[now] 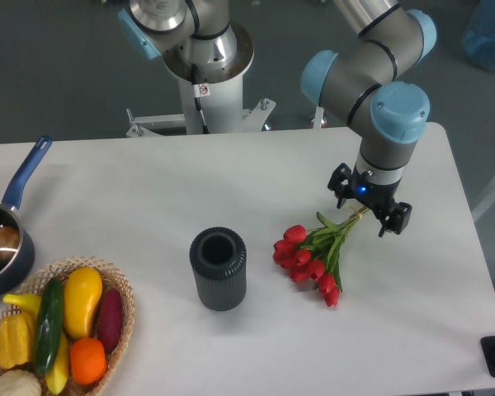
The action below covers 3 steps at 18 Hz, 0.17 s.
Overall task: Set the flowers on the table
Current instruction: 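Open the gripper to release the tulips onto the table and lift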
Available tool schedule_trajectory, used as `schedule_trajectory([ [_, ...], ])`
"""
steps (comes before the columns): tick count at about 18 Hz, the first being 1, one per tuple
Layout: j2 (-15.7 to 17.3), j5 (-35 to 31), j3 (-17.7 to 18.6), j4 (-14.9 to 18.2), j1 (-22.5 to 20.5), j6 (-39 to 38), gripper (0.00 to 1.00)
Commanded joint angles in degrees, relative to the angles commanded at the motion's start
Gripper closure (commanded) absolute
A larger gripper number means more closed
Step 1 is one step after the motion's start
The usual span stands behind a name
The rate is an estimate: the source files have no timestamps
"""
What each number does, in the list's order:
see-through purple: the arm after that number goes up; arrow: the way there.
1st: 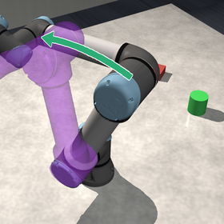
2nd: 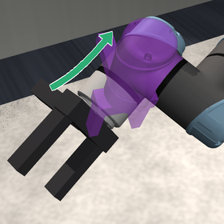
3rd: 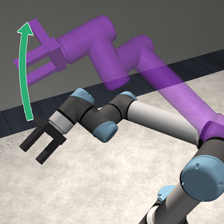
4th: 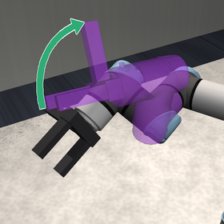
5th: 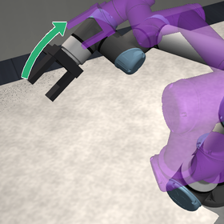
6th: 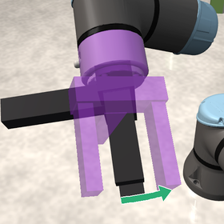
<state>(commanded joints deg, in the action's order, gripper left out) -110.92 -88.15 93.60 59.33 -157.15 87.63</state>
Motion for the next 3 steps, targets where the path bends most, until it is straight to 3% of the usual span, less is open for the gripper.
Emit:
schedule_trajectory([
  [3, 0.09, 0.09, 0.26, -0.09, -0.09, -0.09, 0.00],
])
